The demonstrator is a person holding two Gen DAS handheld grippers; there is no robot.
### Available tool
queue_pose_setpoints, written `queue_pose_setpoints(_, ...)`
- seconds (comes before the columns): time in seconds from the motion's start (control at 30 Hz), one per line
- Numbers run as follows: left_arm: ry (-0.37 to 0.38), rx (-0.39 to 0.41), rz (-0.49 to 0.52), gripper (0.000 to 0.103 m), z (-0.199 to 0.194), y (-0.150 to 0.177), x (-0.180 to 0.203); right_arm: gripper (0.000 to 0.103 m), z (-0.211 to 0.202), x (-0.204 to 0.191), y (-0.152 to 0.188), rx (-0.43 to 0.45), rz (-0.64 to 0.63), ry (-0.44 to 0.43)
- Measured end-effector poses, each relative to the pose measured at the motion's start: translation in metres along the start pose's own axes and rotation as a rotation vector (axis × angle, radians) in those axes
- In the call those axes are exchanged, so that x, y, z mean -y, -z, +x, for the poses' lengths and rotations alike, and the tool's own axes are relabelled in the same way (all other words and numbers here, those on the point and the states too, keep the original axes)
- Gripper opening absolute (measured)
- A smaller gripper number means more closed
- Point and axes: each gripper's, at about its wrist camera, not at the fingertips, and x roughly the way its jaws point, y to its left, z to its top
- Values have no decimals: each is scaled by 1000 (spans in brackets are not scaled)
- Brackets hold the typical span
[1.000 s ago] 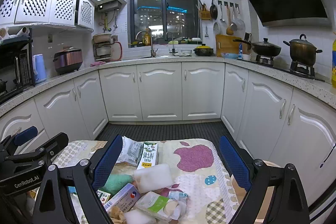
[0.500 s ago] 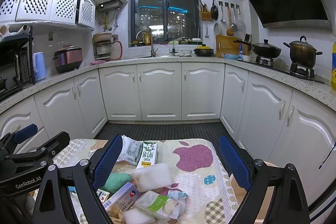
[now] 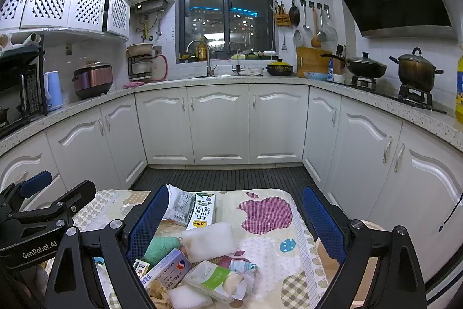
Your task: Collect trash
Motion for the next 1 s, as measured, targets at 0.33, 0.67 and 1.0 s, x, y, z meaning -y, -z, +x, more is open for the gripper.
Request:
queue_pose_setpoints(0.33, -1, 0, -4, 103, 2, 1, -1, 93, 0, 2, 1, -3, -1, -1)
queue_pose_setpoints(0.67, 4, -14, -8, 102, 6, 4, -1, 93, 5, -3, 7, -25, -9, 3)
queue_pose_setpoints(1.0, 0, -38, -18, 102, 14, 8, -4, 93, 12, -6, 9, -54, -16, 4)
